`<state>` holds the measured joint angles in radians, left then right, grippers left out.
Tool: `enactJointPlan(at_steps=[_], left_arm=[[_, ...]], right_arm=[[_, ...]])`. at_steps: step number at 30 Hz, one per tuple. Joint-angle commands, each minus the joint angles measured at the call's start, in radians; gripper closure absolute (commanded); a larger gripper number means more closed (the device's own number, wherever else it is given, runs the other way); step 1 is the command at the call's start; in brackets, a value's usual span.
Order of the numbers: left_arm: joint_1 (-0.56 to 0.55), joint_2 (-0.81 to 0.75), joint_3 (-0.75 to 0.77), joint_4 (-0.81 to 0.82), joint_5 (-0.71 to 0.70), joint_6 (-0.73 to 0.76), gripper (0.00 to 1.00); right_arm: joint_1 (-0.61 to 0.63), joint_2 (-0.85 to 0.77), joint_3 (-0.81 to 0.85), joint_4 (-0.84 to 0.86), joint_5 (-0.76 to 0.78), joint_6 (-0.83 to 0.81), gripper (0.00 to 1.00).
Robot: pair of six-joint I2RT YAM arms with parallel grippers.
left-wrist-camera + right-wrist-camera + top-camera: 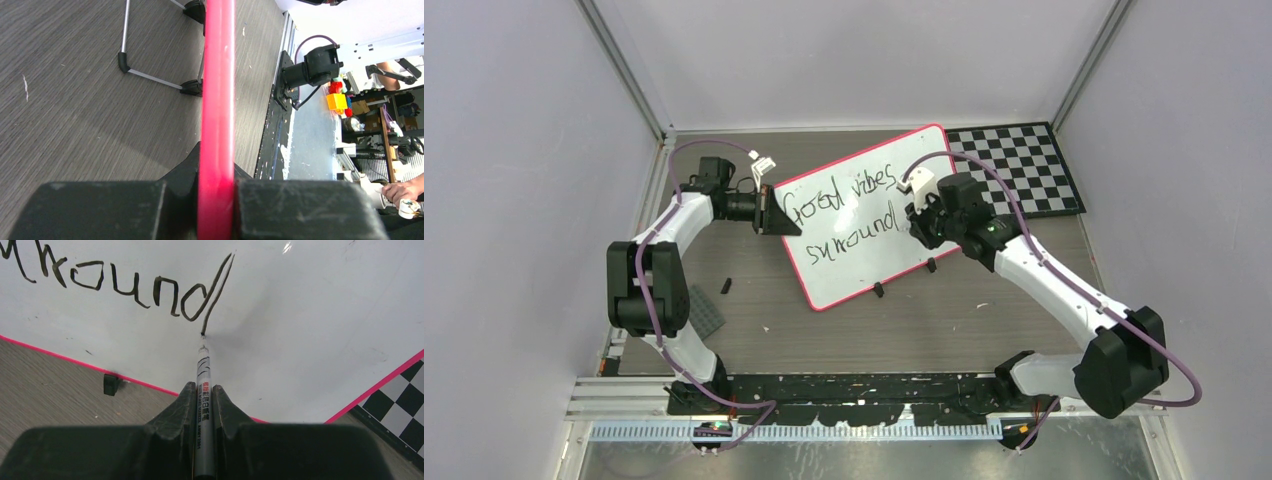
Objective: Write a sentence on the whiteboard
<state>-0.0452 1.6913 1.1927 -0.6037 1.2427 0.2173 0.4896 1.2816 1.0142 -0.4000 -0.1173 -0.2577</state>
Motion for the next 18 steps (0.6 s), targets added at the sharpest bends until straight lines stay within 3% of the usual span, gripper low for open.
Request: enactJointPlan(at_steps=[1, 18], left_arm=[[-0.02, 0.012, -0.021, -0.081, -0.076, 0.002, 1.0], [-0.021, 0.007, -0.009, -0.086, -0.076, 0.006, 1.0]], right_arm=[[-0.001, -0.024, -0.037, 0.013, 0.023, -0.021, 1.0], [-0.001, -0.061, 0.085, -0.005, 0.037, 0.015, 1.0]])
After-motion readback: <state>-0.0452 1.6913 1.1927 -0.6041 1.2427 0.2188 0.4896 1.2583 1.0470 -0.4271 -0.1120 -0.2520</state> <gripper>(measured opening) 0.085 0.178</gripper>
